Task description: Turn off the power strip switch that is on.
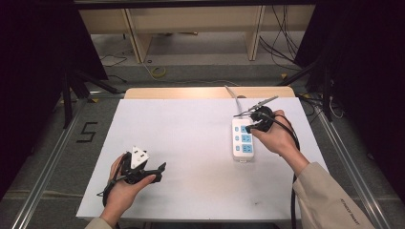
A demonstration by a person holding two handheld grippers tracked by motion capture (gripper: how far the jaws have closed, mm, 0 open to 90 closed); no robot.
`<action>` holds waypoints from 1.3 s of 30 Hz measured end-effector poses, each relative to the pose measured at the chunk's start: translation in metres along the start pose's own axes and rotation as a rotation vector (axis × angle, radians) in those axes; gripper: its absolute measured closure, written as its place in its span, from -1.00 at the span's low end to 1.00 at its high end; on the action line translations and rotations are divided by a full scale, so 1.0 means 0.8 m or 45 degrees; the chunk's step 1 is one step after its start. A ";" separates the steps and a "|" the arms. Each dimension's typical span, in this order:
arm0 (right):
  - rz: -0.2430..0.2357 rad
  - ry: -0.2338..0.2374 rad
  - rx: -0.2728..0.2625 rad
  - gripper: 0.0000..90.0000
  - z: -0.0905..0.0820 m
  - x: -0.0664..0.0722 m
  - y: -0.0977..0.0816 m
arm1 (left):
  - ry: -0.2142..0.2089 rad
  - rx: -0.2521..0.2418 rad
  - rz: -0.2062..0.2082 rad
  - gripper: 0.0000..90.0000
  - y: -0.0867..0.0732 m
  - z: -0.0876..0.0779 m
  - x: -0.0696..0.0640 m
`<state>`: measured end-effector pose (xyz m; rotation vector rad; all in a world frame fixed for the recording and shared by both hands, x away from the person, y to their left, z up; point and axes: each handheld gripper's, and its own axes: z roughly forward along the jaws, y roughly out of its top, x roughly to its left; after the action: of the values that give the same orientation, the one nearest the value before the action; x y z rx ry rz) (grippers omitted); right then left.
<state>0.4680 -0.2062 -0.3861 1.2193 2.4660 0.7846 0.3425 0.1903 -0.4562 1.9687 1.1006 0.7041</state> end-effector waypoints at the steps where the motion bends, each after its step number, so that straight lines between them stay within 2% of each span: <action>1: 0.002 -0.001 -0.011 1.00 -0.002 -0.001 -0.002 | 0.002 0.000 0.000 -0.60 0.000 0.000 0.000; 15: 0.027 0.014 -0.123 1.00 -0.023 -0.012 -0.036 | 0.007 -0.003 -0.008 -0.60 0.000 -0.001 0.002; 27: 0.049 0.006 -0.176 1.00 -0.039 -0.019 -0.072 | 0.013 0.002 -0.009 -0.60 -0.001 -0.001 0.002; 39: 0.085 0.017 -0.228 1.00 -0.044 -0.015 -0.125 | 0.021 -0.002 -0.015 -0.60 -0.001 -0.002 0.003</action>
<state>0.3943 -0.2777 -0.4159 1.2386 2.3171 1.0105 0.3420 0.1932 -0.4553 1.9567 1.1197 0.7158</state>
